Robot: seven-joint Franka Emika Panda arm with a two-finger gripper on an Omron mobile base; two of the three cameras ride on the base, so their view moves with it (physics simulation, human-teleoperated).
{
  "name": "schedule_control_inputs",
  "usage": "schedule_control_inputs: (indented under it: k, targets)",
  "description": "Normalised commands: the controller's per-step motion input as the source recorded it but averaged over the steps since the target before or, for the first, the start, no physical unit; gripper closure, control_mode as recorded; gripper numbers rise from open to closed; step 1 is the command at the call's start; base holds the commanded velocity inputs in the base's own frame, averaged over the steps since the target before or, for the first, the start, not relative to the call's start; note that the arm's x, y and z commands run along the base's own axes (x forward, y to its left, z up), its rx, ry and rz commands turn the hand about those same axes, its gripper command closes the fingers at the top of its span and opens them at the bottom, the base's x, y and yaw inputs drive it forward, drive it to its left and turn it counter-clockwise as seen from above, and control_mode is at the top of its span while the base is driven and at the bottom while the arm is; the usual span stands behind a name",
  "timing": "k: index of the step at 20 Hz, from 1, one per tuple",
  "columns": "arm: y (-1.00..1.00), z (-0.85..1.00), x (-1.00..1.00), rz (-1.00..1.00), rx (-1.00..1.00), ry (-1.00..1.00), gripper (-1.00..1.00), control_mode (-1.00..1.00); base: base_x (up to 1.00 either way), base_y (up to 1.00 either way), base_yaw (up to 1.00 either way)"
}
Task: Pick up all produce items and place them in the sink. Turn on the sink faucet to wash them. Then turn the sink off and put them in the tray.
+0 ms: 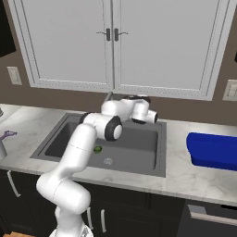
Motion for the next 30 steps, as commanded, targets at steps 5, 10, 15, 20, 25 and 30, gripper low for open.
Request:
schedule_control_inputs:
  k: [5,10,15,20,25,30]
  targets:
    - [0.41,0.07,0.0,0.1,-0.07,-0.06,1.0,-1.0,0.0,0.0,0.0]
    - [0.26,0.04,0.01,0.06,-0.06,-0.08,-1.0,-1.0,0.0,0.0,0.0]
    - [0.01,0.12,0.03,0.04,-0.02,-0.1,-1.0,-1.0,0.0,0.0,0.0]
    - [-0.03,0.2,0.0,0.0,-0.02,-0.1,-1.0,-1.0,0.0,0.0,0.0]
    - [-0.2,0.27,0.02,0.0,-0.02,-0.02,-1.0,-1.0,0.0,0.0,0.0]
    - [-0.25,0.25,0.02,0.0,-0.03,0.0,-1.0,-1.0,0.0,0.0,0.0]
